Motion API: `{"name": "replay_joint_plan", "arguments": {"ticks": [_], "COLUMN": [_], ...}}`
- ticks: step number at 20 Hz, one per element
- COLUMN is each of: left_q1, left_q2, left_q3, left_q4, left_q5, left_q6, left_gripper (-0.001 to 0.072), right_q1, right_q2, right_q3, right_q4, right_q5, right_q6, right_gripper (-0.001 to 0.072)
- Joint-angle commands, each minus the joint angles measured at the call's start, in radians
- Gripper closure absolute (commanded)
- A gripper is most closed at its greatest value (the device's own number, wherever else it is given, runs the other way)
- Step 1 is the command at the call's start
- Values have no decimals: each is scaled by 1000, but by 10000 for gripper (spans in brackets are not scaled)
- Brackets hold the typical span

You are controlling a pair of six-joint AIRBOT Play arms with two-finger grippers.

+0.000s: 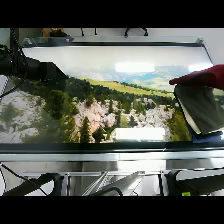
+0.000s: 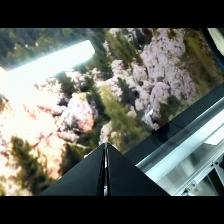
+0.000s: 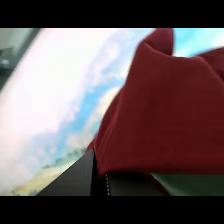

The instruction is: Fold the shirts.

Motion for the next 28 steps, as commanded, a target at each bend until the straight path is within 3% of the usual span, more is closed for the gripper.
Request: {"name": "replay_joint_plan", "arguments": {"ticks": [1, 5, 7, 9, 10, 14, 15, 17, 18, 20, 23, 25, 28], "left_q1": [0, 0, 0, 0, -1, 0, 0, 0, 0, -2, -51, -115, -228], "left_q2": [0, 0, 0, 0, 0, 0, 0, 0, 0, 0, 11, 80, 274], "left_q3": [0, 0, 0, 0, 0, 0, 0, 0, 0, 0, -12, -134, -501], "left_q4": [0, 0, 0, 0, 0, 0, 0, 0, 0, -2, -2, 1, 1], "left_q5": [-24, -50, -49, -50, -50, -50, -48, -44, -41, -34, -22, 59, 211], "left_q6": [0, 0, 0, 0, 0, 0, 0, 0, 0, -1, -12, -12, -12], "left_gripper": [686, 686, 686, 686, 686, 686, 686, 686, 686, 686, 686, 686, 686], "right_q1": [-40, -43, -43, -43, -43, -43, -43, -41, -31, 40, 254, 425, 678], "right_q2": [43, 63, 84, 101, 98, 98, 98, 98, 99, 112, 207, 331, 565], "right_q3": [-15, -29, -80, -132, -137, -137, -137, -137, -137, -141, -258, -467, -906], "right_q4": [-130, -366, -435, -497, -515, -507, -472, -346, -263, -182, -206, -233, -232], "right_q5": [188, 419, 431, 430, 430, 425, 419, 382, 358, 304, 179, 66, -140], "right_q6": [112, 144, 79, 79, 79, 80, 79, 79, 79, 76, 20, -25, -58], "right_gripper": [694, 693, 646, 141, 24, 41, 166, 650, 695, 696, 697, 696, 696]}}
